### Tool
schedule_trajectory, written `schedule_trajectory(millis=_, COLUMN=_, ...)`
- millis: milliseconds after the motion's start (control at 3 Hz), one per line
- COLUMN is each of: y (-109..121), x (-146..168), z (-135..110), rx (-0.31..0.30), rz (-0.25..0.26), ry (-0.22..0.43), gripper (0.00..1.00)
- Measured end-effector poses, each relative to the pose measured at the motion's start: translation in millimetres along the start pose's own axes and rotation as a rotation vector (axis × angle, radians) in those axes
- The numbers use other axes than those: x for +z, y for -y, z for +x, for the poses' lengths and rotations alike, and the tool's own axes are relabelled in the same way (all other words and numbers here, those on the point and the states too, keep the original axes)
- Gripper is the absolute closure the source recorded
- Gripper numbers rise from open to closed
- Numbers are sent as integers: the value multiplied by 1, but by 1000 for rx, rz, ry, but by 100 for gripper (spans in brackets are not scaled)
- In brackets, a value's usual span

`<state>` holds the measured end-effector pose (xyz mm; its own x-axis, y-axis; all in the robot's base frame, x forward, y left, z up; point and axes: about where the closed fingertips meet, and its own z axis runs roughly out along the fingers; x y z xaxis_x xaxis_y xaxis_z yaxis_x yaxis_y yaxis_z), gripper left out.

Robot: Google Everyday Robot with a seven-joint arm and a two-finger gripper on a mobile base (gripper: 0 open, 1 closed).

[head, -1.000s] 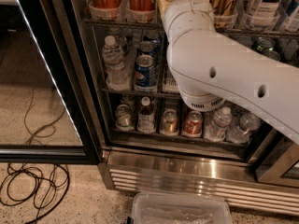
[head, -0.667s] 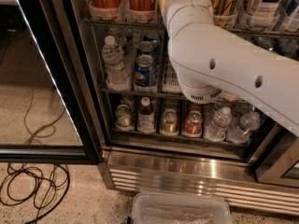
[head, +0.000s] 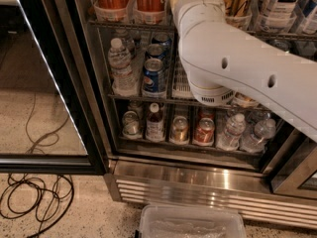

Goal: Pick green can from top shelf of fridge

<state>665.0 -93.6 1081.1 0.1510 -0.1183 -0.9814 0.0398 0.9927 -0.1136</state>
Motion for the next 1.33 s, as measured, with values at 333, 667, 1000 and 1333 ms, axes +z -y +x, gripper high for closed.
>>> schedule_trajectory(millis=333, y=0, x=0, z=0, rx=0, rz=0, ry=0, gripper=77)
schedule_trajectory(millis=667, y=0, x=-6, z=-9, rx=7, rz=-2, ry=16, gripper=99)
schedule_trajectory(millis=1000, y=5, x=-11, z=-33, rx=51, rz=-11, ry=52, gripper=100)
schedule_trajectory(millis=1333, y=8, x=-25, z=-52, rx=85, rz=-39, ry=64, gripper=100)
